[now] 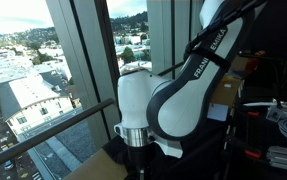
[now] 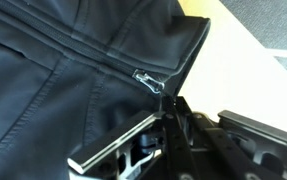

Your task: Close the zipper of the black vest

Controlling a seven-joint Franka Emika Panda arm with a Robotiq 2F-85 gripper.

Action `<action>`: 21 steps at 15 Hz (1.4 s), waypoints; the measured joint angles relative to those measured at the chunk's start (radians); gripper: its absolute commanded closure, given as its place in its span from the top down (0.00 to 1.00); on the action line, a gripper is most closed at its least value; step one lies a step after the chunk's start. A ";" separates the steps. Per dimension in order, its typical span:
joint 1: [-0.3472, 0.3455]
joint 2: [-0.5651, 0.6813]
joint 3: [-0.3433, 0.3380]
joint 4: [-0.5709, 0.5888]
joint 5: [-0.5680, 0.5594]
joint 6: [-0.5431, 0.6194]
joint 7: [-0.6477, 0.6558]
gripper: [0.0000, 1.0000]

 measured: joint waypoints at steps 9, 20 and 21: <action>0.011 0.002 -0.002 0.001 0.000 0.002 0.000 0.02; -0.077 -0.001 -0.043 -0.077 -0.003 0.019 -0.032 0.46; -0.083 -0.003 -0.046 -0.082 -0.005 0.018 -0.034 0.53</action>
